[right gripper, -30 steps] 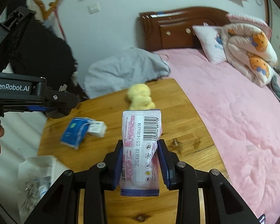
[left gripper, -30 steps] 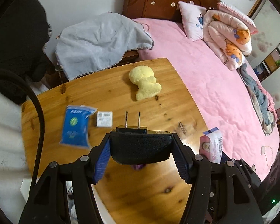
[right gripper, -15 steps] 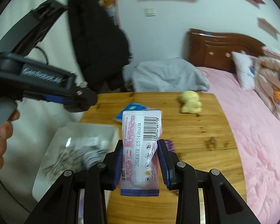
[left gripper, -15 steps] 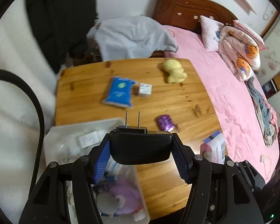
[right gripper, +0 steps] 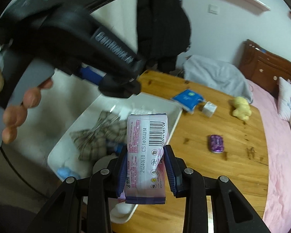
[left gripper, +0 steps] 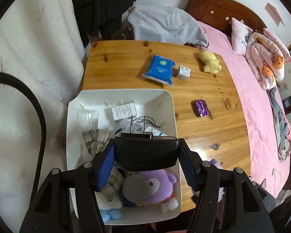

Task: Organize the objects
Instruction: 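Lift the charger and packet and carry both over the tray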

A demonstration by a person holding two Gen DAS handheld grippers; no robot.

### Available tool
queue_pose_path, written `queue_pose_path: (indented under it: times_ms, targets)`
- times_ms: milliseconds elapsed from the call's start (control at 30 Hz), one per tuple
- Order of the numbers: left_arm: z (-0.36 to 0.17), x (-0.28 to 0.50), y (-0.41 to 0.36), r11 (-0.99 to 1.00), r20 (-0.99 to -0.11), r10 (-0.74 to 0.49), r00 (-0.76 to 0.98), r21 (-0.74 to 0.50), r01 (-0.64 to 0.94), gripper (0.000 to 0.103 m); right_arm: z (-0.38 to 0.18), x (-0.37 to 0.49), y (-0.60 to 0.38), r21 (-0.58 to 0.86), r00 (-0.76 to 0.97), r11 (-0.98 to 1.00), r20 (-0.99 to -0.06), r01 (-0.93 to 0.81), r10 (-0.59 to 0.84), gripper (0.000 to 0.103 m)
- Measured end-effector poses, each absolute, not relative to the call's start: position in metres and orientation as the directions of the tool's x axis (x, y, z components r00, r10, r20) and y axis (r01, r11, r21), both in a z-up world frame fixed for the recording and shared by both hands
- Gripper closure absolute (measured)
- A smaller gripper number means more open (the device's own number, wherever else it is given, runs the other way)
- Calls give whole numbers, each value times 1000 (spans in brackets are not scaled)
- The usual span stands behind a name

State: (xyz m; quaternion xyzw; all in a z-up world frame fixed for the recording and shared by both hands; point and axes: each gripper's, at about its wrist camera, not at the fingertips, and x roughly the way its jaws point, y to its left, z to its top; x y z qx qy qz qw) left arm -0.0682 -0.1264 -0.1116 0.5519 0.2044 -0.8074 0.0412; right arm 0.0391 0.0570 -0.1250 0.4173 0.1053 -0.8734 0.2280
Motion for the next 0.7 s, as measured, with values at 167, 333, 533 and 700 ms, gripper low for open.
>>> queue_pose_path:
  times_ms: [167,333,533,700]
  targets:
    - [-123,-61,-130,-916,-913,165,-374,-282,286,37,-138,52,40,-18,-519,-858,-803,513,-293,67]
    - [-135,-58,-132,-920,-919,170,-355,-277,278,37,-149,55,32,-14,-498,-860,-821,510,-281,67]
    - [-150,-59,-134,-926,-929,167,-329,-263,272,37,-172,52,26,23,-449,-873,-851,487,-273,66]
    - [-166,-59,-135,-932,-940,163,-300,-246,266,37,-189,55,17,21,-421,-875,-871,484,-255,66]
